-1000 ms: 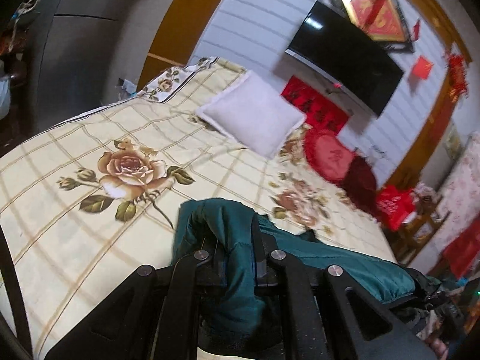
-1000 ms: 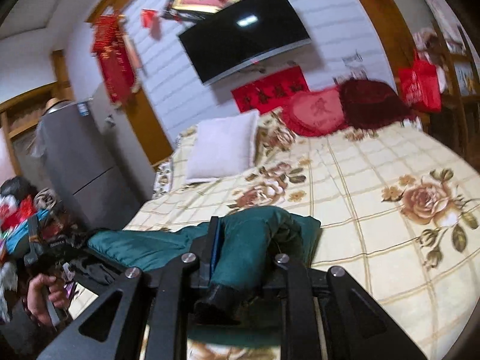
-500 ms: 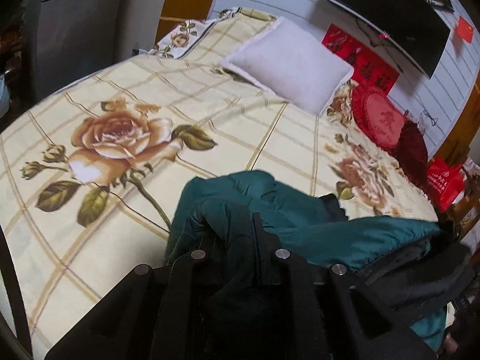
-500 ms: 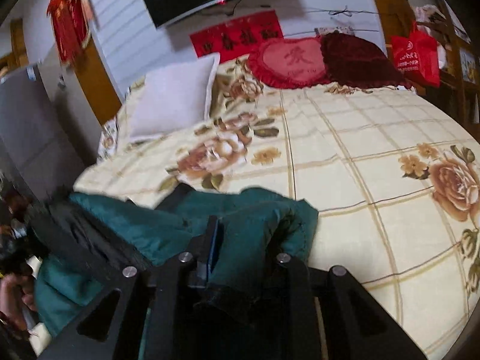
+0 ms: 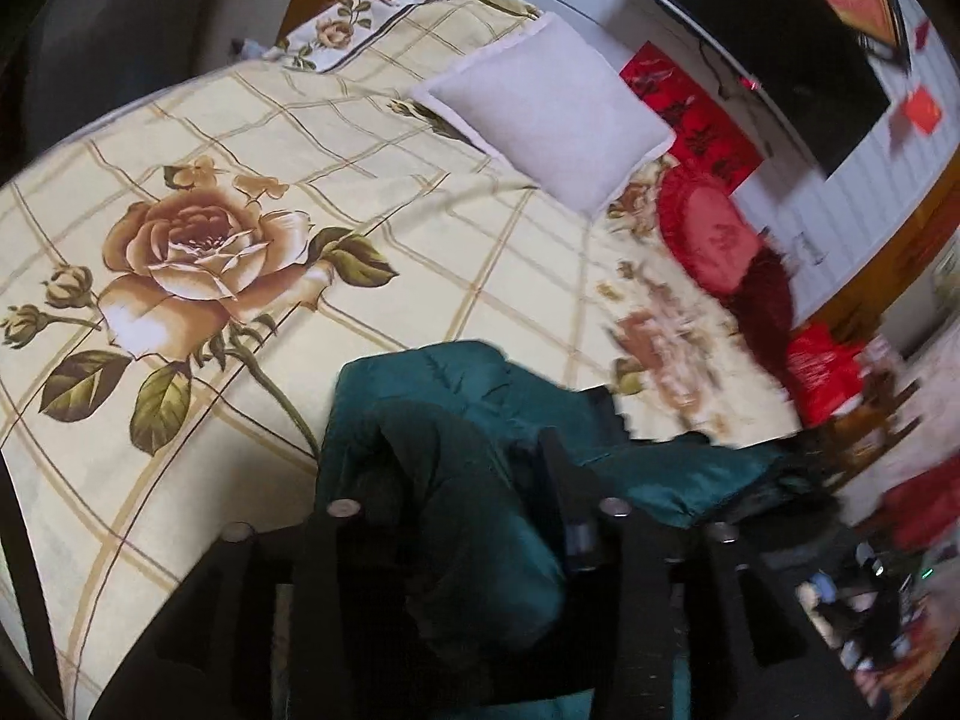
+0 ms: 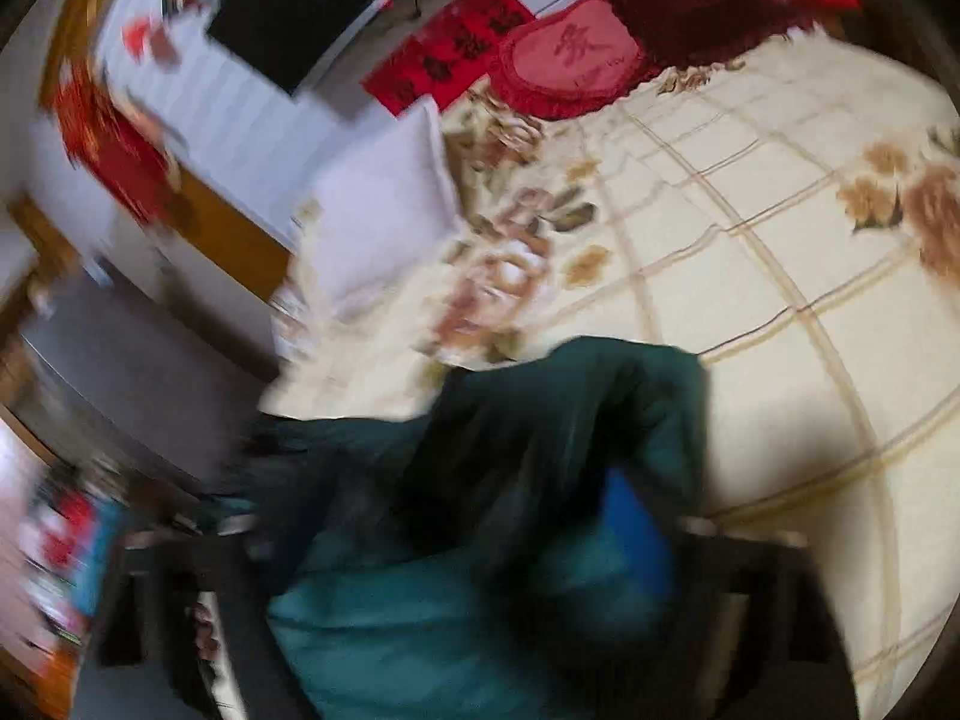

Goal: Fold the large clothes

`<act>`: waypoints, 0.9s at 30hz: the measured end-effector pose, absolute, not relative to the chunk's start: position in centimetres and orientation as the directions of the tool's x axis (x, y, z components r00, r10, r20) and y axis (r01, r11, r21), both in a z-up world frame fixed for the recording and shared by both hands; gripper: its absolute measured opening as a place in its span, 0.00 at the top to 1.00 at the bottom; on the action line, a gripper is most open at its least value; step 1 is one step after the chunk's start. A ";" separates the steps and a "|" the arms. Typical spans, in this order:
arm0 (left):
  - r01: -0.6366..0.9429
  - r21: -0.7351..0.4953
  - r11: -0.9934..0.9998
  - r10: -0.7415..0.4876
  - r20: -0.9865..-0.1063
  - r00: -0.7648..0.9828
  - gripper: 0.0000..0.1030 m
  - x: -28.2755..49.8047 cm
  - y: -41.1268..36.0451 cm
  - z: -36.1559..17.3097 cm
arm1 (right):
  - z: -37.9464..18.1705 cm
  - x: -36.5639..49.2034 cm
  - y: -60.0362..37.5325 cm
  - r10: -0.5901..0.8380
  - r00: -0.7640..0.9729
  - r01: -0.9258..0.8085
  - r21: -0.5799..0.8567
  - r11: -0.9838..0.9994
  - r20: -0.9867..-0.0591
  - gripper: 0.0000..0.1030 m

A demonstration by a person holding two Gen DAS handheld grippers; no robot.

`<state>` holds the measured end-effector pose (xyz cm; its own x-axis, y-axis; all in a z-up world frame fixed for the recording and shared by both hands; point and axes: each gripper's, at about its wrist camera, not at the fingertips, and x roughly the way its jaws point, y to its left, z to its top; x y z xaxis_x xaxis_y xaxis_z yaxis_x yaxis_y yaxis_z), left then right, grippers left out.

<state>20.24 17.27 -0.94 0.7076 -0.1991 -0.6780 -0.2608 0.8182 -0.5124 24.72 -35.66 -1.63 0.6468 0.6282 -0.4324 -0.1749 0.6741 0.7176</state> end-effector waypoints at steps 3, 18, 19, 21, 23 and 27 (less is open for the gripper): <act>-0.237 -0.541 0.807 -0.212 -0.640 0.738 0.36 19.2 17.8 1.5 | 0.5 22.7 -35.6 0.606 0.674 -0.218 0.670 0.710 -0.422 0.10; -0.153 0.052 0.987 0.147 -0.686 0.713 0.23 23.9 7.7 1.3 | -0.9 26.2 -20.7 0.268 0.638 -0.380 0.008 0.925 -0.722 0.10; -0.149 0.081 0.986 0.162 -0.702 0.693 0.23 24.6 7.5 0.3 | -2.0 27.0 -20.5 0.222 0.627 -0.367 -0.032 0.930 -0.747 0.10; -0.149 0.100 0.984 0.175 -0.720 0.671 0.23 25.6 7.5 -1.7 | -3.6 28.0 -21.3 0.211 0.597 -0.351 -0.016 0.936 -0.774 0.11; -0.164 0.064 0.984 0.157 -0.738 0.657 0.23 26.4 7.9 -3.2 | -4.7 29.0 -23.0 0.256 0.574 -0.332 0.065 0.941 -0.778 0.10; -0.205 0.044 0.978 0.172 -0.730 0.662 0.23 27.8 7.9 -5.3 | -6.1 30.8 -24.5 0.272 0.581 -0.325 0.088 0.942 -0.767 0.09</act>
